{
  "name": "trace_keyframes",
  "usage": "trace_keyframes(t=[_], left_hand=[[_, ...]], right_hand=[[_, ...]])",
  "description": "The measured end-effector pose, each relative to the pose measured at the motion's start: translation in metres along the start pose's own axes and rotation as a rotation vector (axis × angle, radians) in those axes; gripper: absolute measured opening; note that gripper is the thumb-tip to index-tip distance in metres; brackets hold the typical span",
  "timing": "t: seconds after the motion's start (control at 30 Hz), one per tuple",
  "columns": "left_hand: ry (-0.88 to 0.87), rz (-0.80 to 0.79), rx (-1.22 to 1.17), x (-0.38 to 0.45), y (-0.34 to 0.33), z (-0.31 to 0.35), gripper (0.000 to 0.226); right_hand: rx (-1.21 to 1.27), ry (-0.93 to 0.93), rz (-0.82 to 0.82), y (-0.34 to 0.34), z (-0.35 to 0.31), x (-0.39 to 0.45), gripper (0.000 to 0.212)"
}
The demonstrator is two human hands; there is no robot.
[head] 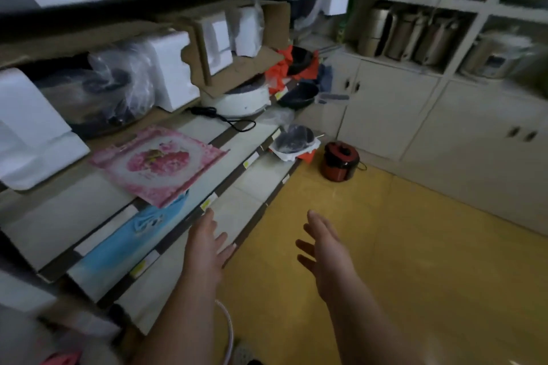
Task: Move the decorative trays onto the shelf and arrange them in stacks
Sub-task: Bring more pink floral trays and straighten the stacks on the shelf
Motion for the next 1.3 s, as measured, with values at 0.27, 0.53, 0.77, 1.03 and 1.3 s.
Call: trace_keyframes(t=[0.27, 0.53, 0.77, 1.03, 1.3], left_hand=[[0.024, 0.152, -0.552, 0.108, 0.01, 0.044, 0.083], [0.001, 0.236, -0.755, 0.174, -0.002, 0.034, 0.057], [-0.149, 0.36, -0.819, 0.182, -0.004, 0.06, 0.035], [-0.418, 0.583, -0.737, 0.104, -0.04, 0.036, 0.068], [-0.692, 0.795, -0.937, -0.032, -0.037, -0.024, 0.04]], right_hand=[[-0.279, -0.039, -0.136, -0.103, -0.058, 0.12, 0.038], [-0.284, -0.137, -0.352, -0.181, -0.068, 0.189, 0.025], [-0.267, -0.323, -0.51, -0.219, -0.063, 0.27, 0.033], [-0.249, -0.429, -0.899, -0.268, -0.076, 0.289, 0.064], [-0.302, -0.489, -1.245, -0.267, -0.028, 0.179, 0.045]])
Point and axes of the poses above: each hand's wrist, its own x-axis towards the middle knuckle, its own y-axis out of the back of the hand, z = x × y, the point moved 10 cm from there along x, towards the middle knuckle, and after that the axes turned 5 degrees about -x, right-handed, at the moved point
